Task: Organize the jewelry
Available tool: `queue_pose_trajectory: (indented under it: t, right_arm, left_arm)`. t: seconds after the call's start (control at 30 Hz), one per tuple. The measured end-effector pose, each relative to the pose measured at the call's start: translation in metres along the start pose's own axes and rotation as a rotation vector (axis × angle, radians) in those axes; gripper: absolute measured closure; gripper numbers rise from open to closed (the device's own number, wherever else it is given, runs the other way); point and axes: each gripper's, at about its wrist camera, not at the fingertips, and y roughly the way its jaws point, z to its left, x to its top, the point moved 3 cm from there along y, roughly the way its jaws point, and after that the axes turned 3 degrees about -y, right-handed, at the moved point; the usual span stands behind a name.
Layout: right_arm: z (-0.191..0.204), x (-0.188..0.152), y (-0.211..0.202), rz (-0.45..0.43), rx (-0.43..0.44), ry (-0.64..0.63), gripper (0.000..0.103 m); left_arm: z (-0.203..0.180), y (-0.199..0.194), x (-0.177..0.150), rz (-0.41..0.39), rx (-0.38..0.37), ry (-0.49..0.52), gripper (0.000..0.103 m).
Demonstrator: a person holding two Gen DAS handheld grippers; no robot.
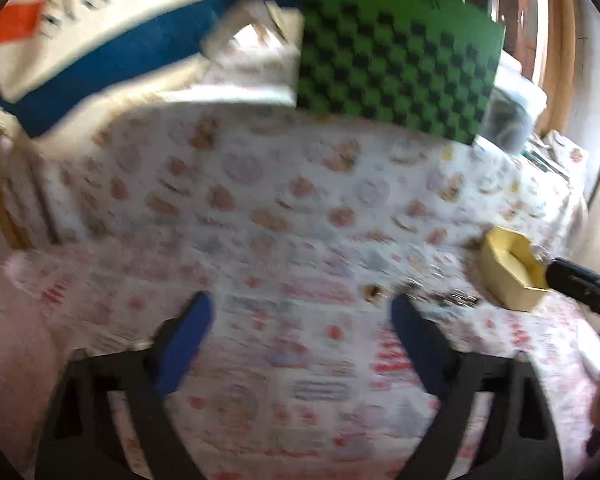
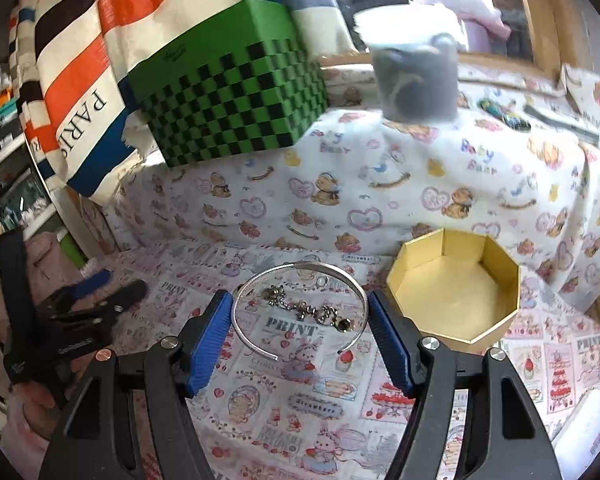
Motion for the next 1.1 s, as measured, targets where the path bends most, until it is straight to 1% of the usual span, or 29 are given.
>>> queue_pose_trajectory:
  t: [0.03,0.07,0.1,0.13,0.17,0.2,0.27,0.3,0.33,0.37,0.4,0.5,0.57,0.63,0.67,0.73,0.8,0.83,0.87,0.97,1.1]
  right_arm:
    - [-0.004,0.0,0.0,0.0,-0.01,0.008,0.032]
    - [-0.008,0.0,-0.001,0.0,-0.023,0.009,0.032]
    - [-0.011,-0.001,-0.001,-0.003,-0.031,0.007,0.032]
    - [-0.015,-0.001,-0.002,-0.009,-0.041,0.007,0.032]
    - [-0.018,-0.001,-0.004,-0.014,-0.05,0.008,0.032]
    - [-0.02,-0.001,-0.003,-0.018,-0.058,0.009,0.032]
    - [-0.027,0.0,-0.008,-0.032,-0.07,0.022,0.032]
    - [-0.03,0.001,-0.01,-0.038,-0.073,0.031,0.032]
    - [-0.033,0.002,-0.012,-0.044,-0.076,0.04,0.032]
    - [-0.037,0.003,-0.014,-0.05,-0.083,0.049,0.032]
    - [-0.039,0.004,-0.016,-0.053,-0.088,0.054,0.032]
    - [-0.045,0.006,-0.021,-0.067,-0.104,0.065,0.032]
    - [-0.048,0.007,-0.023,-0.075,-0.108,0.074,0.032]
    - [-0.051,0.008,-0.026,-0.081,-0.105,0.083,0.032]
    - [-0.053,0.008,-0.027,-0.085,-0.106,0.087,0.032]
    - [-0.055,0.009,-0.027,-0.088,-0.113,0.089,0.032]
    - [-0.057,0.009,-0.027,-0.089,-0.117,0.088,0.032]
    - [-0.058,0.009,-0.027,-0.088,-0.122,0.089,0.032]
    - [-0.059,0.009,-0.026,-0.087,-0.127,0.091,0.032]
    - [-0.062,0.009,-0.023,-0.084,-0.138,0.093,0.032]
    - [-0.063,0.008,-0.015,-0.069,-0.159,0.089,0.032]
  left_arm:
    - [-0.004,0.005,0.003,0.027,-0.02,-0.012,0.034]
    - [-0.01,0.011,0.006,0.053,-0.023,-0.014,0.039]
    - [-0.017,0.017,0.009,0.078,-0.021,-0.004,0.047]
    - [-0.024,0.023,0.012,0.094,-0.021,0.007,0.051]
    - [-0.031,0.029,0.014,0.109,-0.025,0.018,0.058]
    - [-0.039,0.034,0.015,0.124,-0.032,0.033,0.063]
    - [-0.056,0.046,0.014,0.161,-0.047,0.082,0.067]
    - [-0.064,0.053,0.012,0.19,-0.049,0.115,0.072]
    - [-0.071,0.061,0.009,0.225,-0.032,0.151,0.076]
    - [-0.074,0.067,0.007,0.242,-0.009,0.169,0.083]
    - [-0.076,0.072,0.006,0.249,0.004,0.173,0.084]
    - [-0.079,0.083,0.003,0.278,0.008,0.175,0.086]
    - [-0.078,0.087,0.004,0.265,0.023,0.178,0.086]
    - [-0.077,0.091,0.007,0.234,0.031,0.197,0.086]
    - [-0.075,0.093,0.009,0.231,0.013,0.193,0.086]
    - [-0.072,0.098,0.009,0.26,-0.039,0.167,0.088]
    - [-0.071,0.102,0.008,0.275,-0.07,0.16,0.095]
    - [-0.073,0.102,0.008,0.275,-0.074,0.169,0.096]
    - [-0.074,0.102,0.008,0.266,-0.07,0.179,0.1]
    - [-0.073,0.107,0.007,0.25,-0.073,0.174,0.101]
    - [-0.066,0.097,0.007,0.228,-0.085,0.157,0.101]
